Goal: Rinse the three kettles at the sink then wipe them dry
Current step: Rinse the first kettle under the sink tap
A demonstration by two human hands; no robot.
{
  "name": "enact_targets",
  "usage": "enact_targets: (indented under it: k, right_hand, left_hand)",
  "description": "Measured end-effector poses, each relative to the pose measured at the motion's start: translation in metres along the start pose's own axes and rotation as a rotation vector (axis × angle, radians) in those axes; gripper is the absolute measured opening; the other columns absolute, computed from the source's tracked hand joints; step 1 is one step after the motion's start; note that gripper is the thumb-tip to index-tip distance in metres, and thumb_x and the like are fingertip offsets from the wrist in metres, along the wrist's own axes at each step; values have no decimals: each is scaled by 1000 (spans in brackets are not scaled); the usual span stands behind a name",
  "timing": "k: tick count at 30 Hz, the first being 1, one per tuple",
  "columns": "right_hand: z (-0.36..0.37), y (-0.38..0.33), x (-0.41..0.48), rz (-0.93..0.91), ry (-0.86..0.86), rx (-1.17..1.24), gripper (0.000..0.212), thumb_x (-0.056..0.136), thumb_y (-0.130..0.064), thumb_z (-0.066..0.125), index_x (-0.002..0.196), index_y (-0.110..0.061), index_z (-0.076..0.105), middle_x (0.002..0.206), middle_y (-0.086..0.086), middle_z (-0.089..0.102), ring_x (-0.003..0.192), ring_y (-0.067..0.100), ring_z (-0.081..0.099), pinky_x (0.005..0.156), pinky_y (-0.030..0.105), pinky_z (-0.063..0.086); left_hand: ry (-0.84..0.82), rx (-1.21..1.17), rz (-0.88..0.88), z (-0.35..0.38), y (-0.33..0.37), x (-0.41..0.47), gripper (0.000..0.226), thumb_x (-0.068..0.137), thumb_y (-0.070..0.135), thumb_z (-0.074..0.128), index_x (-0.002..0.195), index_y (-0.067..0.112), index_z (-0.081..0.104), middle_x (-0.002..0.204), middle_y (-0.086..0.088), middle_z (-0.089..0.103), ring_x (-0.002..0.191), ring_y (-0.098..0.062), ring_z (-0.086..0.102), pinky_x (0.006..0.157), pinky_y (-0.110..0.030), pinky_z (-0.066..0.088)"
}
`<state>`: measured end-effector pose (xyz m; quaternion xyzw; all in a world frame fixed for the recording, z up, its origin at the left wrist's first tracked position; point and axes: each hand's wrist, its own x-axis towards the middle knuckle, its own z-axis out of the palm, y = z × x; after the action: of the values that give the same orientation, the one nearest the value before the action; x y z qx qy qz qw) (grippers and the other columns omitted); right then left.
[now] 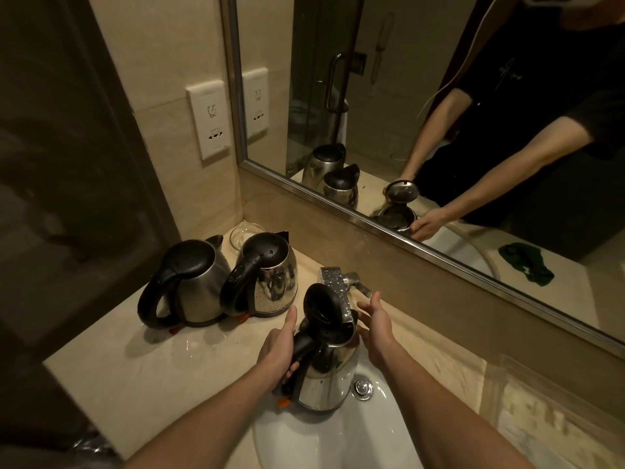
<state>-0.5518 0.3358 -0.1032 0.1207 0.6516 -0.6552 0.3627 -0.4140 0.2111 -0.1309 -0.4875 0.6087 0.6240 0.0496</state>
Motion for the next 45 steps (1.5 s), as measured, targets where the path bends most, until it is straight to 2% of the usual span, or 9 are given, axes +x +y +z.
enact_targets:
  k: [4,9,14,17,25,29,42,45]
  right_hand:
    - [1,-1,0,-2,0,6,61,98,-58,30,120,-7,54,124,11,53,111,25,49,96,40,39]
    - [1,0,1,-6,-3,-1,59,98,-59,29,117,-9,55,125,10,52,112,24,48,97,40,38]
    - [0,1,2,4,1,-8,59,97,-60,30,117,-10,55,127,10,52,121,29,47,101,43,37]
    - [-1,2,3,4,5,-9,60,96,-61,32,114,-10,57,125,11,54,118,30,50,96,41,40]
    - [0,3,4,-10,0,-8,59,97,-60,32,114,-9,56,123,12,55,113,27,51,97,41,39]
    - [-1,3,5,0,-3,-18,60,96,-62,31,114,-10,57,122,11,55,115,29,51,97,41,39]
    - [-3,2,7,4,3,-30,61,96,-63,31,113,-10,58,116,11,58,113,30,54,91,39,41]
    - [-3,2,7,3,-1,-23,61,96,-63,31,112,-11,58,116,11,58,113,31,54,96,41,42]
  left_hand:
    - [7,-9,5,0,0,2,80,85,86,24,72,14,56,51,-4,53,37,-16,48,42,-22,39]
    - [3,-21,7,-1,0,2,81,85,86,25,69,13,55,49,-4,53,36,-16,49,42,-23,39]
    - [-5,-11,7,-2,0,0,80,87,84,24,67,12,52,43,-2,49,34,-14,47,41,-23,39]
    - [15,-21,16,-1,0,1,78,87,83,25,67,13,54,47,-3,52,37,-16,49,43,-23,40]
    - [18,-30,12,0,-1,3,74,86,84,26,69,19,56,50,-2,53,37,-15,48,41,-22,38]
    - [20,-27,18,0,-2,4,80,84,86,25,67,13,54,51,-3,53,39,-16,49,42,-23,39]
    - [7,-29,37,1,-2,4,83,81,90,24,64,14,54,53,-5,53,41,-18,49,45,-24,39]
    - [6,-28,26,1,-2,3,83,81,90,25,62,14,53,51,-5,52,41,-18,49,44,-24,39]
